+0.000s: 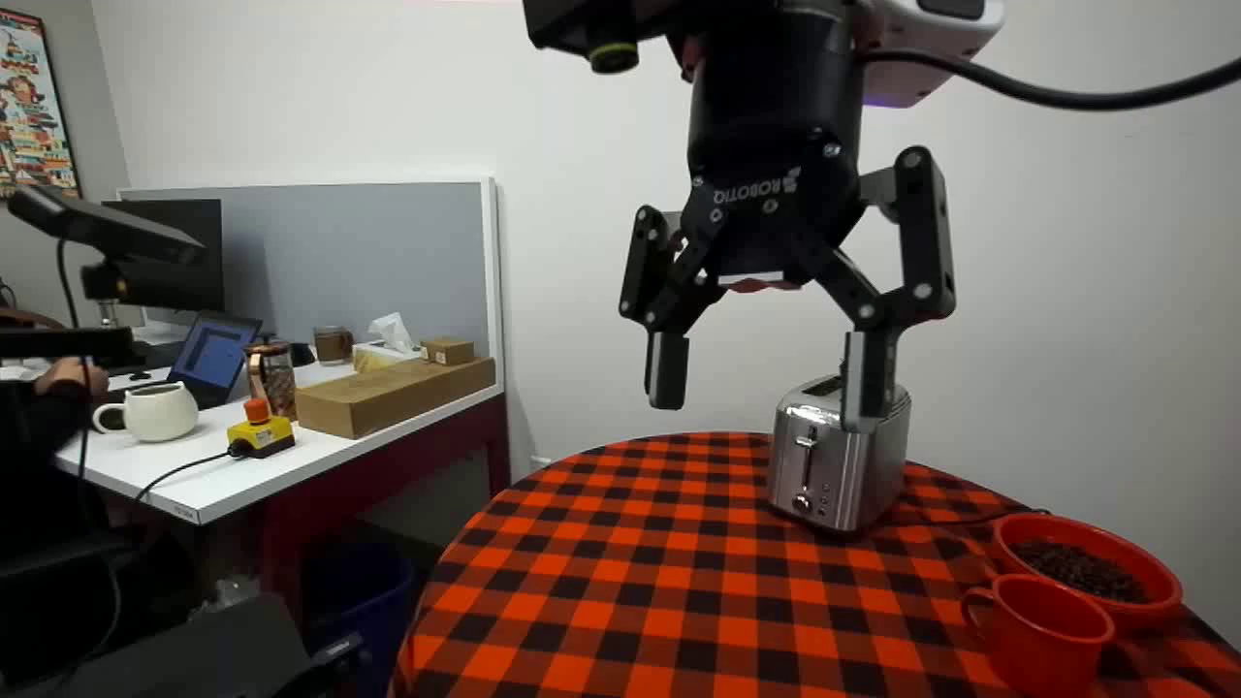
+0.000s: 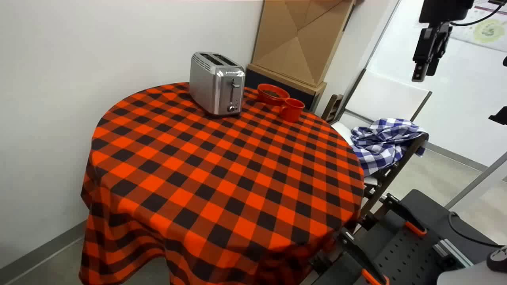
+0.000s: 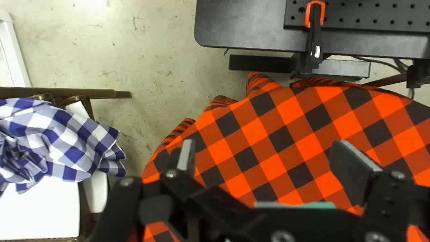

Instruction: Push down the toaster lever

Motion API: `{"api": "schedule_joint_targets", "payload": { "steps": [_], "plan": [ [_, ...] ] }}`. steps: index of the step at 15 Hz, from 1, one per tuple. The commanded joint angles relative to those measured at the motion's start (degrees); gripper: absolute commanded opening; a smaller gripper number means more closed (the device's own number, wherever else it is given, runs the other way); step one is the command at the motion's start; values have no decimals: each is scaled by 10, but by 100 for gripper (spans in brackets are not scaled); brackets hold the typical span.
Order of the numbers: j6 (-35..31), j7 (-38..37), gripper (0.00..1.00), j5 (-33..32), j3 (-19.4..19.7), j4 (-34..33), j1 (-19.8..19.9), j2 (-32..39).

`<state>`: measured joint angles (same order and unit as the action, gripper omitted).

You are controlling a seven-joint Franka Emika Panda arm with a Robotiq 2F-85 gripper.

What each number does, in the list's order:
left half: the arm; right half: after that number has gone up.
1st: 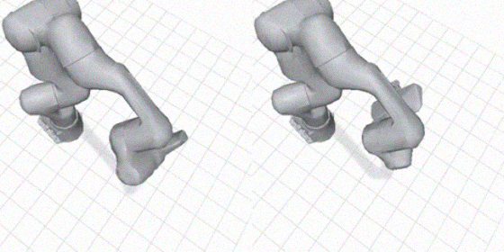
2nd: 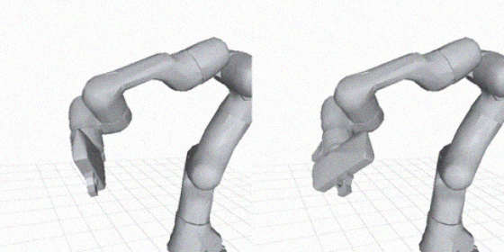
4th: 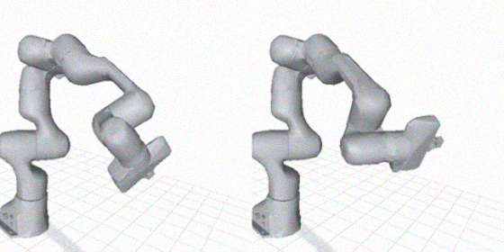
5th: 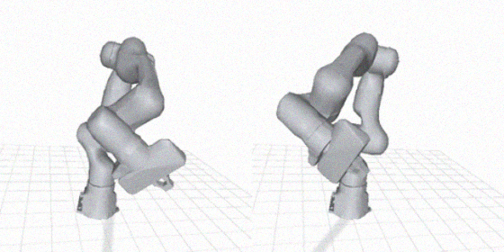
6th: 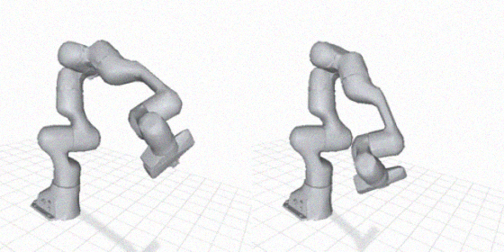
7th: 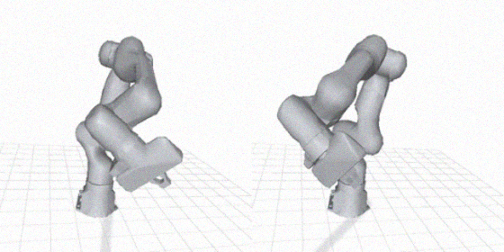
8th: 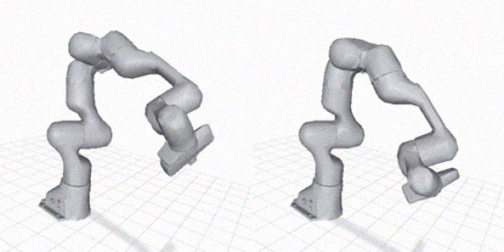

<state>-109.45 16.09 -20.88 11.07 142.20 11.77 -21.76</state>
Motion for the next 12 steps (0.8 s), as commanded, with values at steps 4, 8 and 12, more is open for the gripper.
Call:
{"api": "schedule_joint_targets", "payload": {
  "steps": [4,8,12],
  "plan": [
    [-28,-4,100,-3,7,-36,-6,53],
    [-92,-7,100,0,2,-97,-11,143],
    [-142,-5,100,17,-5,-173,-17,237]
  ]
}}
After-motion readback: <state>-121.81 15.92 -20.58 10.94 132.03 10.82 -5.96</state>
